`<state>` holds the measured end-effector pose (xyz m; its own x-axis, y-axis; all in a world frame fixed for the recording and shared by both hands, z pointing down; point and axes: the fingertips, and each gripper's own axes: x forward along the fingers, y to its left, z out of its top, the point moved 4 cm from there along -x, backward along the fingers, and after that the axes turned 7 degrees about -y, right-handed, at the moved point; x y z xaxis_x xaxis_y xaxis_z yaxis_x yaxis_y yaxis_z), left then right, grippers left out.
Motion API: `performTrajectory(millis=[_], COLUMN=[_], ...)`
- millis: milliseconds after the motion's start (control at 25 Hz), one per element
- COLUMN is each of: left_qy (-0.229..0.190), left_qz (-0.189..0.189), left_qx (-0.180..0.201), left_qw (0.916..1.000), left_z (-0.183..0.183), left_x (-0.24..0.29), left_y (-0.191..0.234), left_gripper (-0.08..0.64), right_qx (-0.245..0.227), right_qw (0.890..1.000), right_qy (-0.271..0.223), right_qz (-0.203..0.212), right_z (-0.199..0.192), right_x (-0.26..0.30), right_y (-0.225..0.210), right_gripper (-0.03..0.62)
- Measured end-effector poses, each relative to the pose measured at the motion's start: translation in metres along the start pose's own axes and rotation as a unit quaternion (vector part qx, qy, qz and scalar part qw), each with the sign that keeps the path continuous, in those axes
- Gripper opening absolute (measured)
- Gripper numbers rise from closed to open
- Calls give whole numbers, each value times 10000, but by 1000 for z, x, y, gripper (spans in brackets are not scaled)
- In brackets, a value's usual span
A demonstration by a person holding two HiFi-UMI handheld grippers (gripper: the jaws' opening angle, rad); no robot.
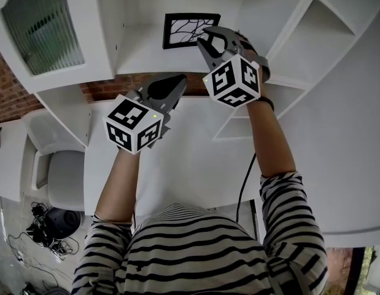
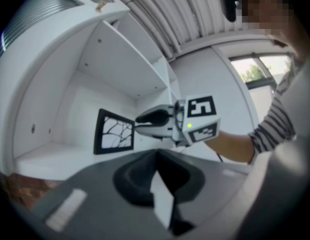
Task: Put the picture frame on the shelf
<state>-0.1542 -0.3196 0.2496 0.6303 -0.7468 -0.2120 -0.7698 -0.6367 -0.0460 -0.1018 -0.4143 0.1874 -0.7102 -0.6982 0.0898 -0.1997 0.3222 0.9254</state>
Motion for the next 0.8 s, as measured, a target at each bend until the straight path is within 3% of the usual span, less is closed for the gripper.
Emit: performTrajectory(millis=[440, 800], left_qy=[18, -57], left_qz=[34, -2], left_qx=[209, 175], left_qw=[9998, 9998], left_z=[-22, -39], left_x=[-14, -32], left_y=[-16, -25], left_gripper=[8, 9], right_qx=[709, 1730], right_qw=[9972, 9829], right_qy=[-215, -589], right_qz=[-125, -238], right_z=[-1, -1], right_x=[-31, -65], right_y=[23, 57], right_gripper=[87, 87])
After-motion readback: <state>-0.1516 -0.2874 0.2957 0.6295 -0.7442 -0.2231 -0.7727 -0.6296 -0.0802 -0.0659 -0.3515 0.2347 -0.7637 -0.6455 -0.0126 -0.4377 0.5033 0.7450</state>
